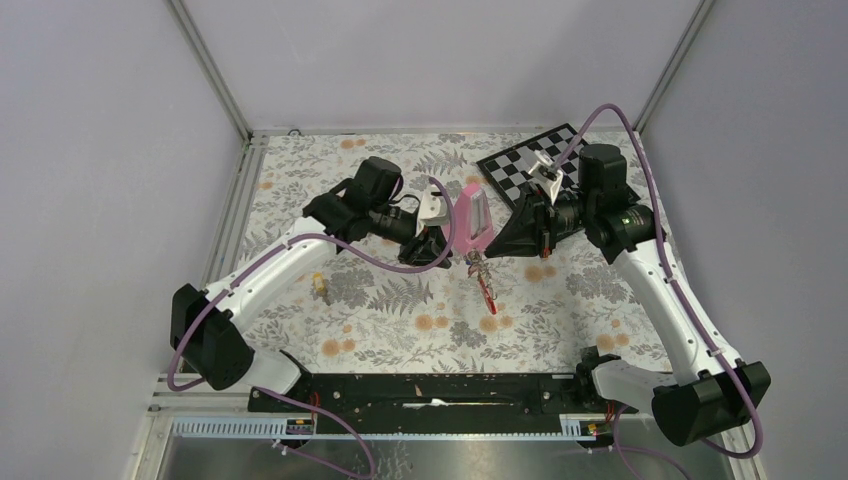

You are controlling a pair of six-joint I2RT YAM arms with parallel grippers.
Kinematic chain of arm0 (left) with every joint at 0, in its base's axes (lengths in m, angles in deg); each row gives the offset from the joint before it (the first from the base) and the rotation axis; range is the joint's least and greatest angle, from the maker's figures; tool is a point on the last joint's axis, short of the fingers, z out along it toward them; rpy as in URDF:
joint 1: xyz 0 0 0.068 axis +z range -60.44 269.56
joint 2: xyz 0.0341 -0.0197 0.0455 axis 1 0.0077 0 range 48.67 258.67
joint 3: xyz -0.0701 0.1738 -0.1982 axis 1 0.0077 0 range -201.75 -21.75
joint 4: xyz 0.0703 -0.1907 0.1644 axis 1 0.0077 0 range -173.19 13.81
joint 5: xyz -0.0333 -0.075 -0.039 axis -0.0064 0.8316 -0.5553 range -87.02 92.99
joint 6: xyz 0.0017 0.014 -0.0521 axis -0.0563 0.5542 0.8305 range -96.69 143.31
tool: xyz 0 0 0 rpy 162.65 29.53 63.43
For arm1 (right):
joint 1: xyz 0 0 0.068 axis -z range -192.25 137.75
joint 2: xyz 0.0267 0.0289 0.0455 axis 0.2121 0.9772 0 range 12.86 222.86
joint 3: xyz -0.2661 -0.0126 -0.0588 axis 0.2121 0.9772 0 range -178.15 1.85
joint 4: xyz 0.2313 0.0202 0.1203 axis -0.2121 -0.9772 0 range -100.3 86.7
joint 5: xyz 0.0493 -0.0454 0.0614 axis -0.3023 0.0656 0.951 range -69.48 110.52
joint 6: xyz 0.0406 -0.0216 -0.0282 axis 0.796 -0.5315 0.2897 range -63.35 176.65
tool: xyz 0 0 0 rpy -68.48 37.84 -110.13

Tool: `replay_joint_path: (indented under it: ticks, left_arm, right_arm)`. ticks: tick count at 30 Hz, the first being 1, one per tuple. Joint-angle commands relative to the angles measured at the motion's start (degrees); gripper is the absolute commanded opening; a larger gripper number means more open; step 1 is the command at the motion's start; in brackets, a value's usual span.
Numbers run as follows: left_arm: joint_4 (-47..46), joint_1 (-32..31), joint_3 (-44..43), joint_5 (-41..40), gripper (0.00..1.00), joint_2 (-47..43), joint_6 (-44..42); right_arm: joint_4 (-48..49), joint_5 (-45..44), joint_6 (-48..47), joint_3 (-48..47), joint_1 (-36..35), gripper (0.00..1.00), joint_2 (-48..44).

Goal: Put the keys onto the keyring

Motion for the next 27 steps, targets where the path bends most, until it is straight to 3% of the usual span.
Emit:
replay_joint_path:
  ticks: [1, 11, 19, 27]
  left_arm:
    - [-3.03, 0.32, -0.69, 1.01, 0.33, -1.88, 3.33]
    - [-3.57, 0.32, -1.06, 0.25, 0.34, -1.62, 5.41]
    - [-3.54, 0.38, -1.25, 0.02, 0.34, -2.18, 6.10]
    - [-3.56, 0.49, -1.67, 0.65, 0.34, -1.80, 6.51]
  right_arm:
    - [7.81, 6.43, 7.29, 0.49, -0.12, 0.00, 0.33]
    - [9.73, 4.14, 9.05, 1.29, -0.21, 0.00, 0.97]
    - [-1.94, -5.38, -1.74, -2.52, -0.12, 0.00, 1.01]
    - [-5.66, -13.01, -5.37, -2.21, -0.16, 0.00, -0.76]
